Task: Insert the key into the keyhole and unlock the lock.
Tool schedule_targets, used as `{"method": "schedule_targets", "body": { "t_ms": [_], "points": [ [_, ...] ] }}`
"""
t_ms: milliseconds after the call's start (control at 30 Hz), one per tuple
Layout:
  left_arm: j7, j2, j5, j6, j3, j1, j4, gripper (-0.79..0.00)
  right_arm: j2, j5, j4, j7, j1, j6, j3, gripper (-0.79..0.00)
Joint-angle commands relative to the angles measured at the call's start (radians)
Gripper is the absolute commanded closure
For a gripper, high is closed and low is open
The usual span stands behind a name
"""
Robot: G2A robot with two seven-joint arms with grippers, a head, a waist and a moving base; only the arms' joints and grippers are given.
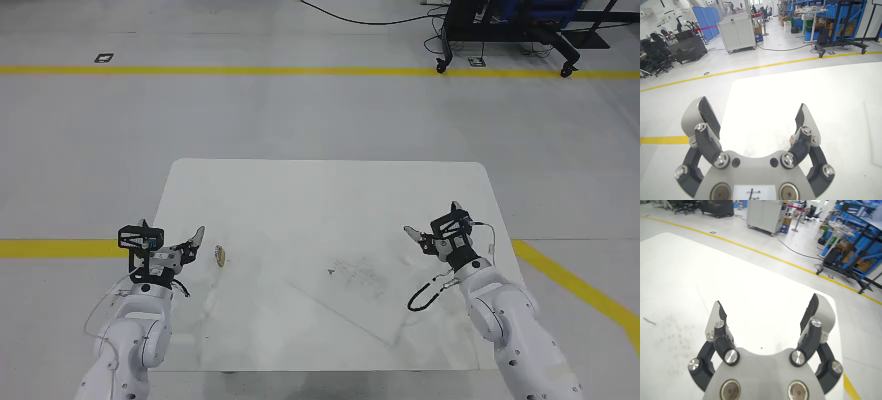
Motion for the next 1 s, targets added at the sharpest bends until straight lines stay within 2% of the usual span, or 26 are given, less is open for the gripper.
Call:
{"method": "schedule_targets", "body": {
  "t_ms": [0, 133, 233, 700, 733, 867, 967],
  "points": [
    [0.0, 0.0, 0.0, 0.0, 0.0, 0.0, 0.0, -0.785, -0.004, 0.007, 0.016, 0.026, 0.039, -0.056, -0.051, -0.785],
    [0.0, 0.0, 0.0, 0.0, 0.0, 0.0, 0.0, -0.785, -0.012, 0.007, 0.051, 0.091, 0.113, -0.152, -0.145, -0.785],
    [0.0, 0.0, 0.0, 0.0, 0.0, 0.0, 0.0, -0.785, -0.019, 0.076, 0.089, 0.138, 0.156, -0.215, -0.188, -0.785],
    [0.0, 0.0, 0.0, 0.0, 0.0, 0.0, 0.0, -0.785, -0.019, 0.086, 0.093, 0.148, 0.162, -0.216, -0.19, -0.785],
    [0.0, 0.0, 0.0, 0.0, 0.0, 0.0, 0.0, -0.785, -0.02, 0.092, 0.091, 0.149, 0.158, -0.243, -0.203, -0.785],
    [0.0, 0.0, 0.0, 0.0, 0.0, 0.0, 0.0, -0.785, -0.017, 0.156, 0.134, 0.221, 0.208, -0.482, -0.261, -0.785],
    [0.0, 0.0, 0.0, 0.0, 0.0, 0.0, 0.0, -0.785, -0.015, 0.198, 0.152, 0.31, 0.246, -0.579, -0.29, -0.785]
  ]
}}
